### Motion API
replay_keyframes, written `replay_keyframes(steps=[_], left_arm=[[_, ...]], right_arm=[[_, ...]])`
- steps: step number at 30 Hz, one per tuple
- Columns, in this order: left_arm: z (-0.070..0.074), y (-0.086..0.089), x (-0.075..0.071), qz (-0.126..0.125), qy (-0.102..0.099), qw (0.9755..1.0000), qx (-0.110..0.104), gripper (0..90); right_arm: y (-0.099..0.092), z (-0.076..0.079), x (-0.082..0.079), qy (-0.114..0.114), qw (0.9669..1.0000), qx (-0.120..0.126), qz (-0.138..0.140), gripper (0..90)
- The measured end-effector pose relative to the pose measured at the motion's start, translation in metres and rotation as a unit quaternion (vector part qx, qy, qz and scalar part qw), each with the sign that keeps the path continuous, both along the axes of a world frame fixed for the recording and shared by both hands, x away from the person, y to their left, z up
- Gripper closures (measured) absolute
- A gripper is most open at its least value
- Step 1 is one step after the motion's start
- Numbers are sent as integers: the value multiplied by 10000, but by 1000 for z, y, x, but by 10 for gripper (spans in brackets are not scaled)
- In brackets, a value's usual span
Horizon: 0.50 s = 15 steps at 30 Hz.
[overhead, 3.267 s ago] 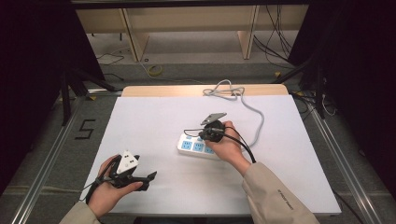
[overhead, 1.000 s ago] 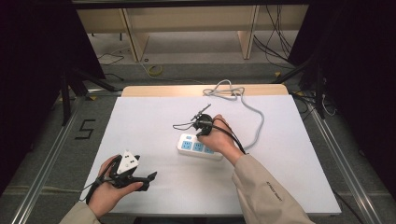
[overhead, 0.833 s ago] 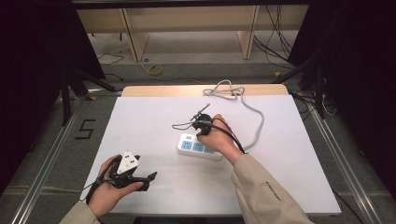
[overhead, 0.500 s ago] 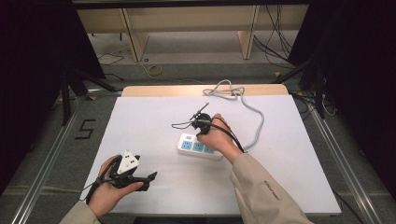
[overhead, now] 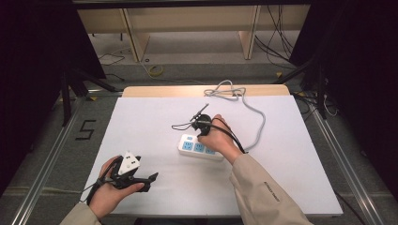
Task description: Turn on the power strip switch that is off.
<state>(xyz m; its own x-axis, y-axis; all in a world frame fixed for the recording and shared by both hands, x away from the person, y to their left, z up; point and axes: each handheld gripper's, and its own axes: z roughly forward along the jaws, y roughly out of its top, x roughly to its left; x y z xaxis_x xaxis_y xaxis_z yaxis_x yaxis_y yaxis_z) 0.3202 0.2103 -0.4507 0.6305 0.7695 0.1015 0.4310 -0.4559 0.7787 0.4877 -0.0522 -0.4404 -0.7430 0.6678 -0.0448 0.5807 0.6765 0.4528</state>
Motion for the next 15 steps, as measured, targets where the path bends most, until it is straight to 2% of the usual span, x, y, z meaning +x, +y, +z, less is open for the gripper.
replay_keyframes(steps=[6,11,15], left_arm=[[0,0,0,7,-6,10000,-24,152],[-1,0,0,12,-2,10000,-36,153],[-1,0,1,5,-3,10000,-25,153]], right_arm=[[0,0,-1,-53,10000,-13,5,900],[1,-1,-4,-189,9998,-12,-36,900],[-2,-2,-3,-180,9998,99,-80,900]])
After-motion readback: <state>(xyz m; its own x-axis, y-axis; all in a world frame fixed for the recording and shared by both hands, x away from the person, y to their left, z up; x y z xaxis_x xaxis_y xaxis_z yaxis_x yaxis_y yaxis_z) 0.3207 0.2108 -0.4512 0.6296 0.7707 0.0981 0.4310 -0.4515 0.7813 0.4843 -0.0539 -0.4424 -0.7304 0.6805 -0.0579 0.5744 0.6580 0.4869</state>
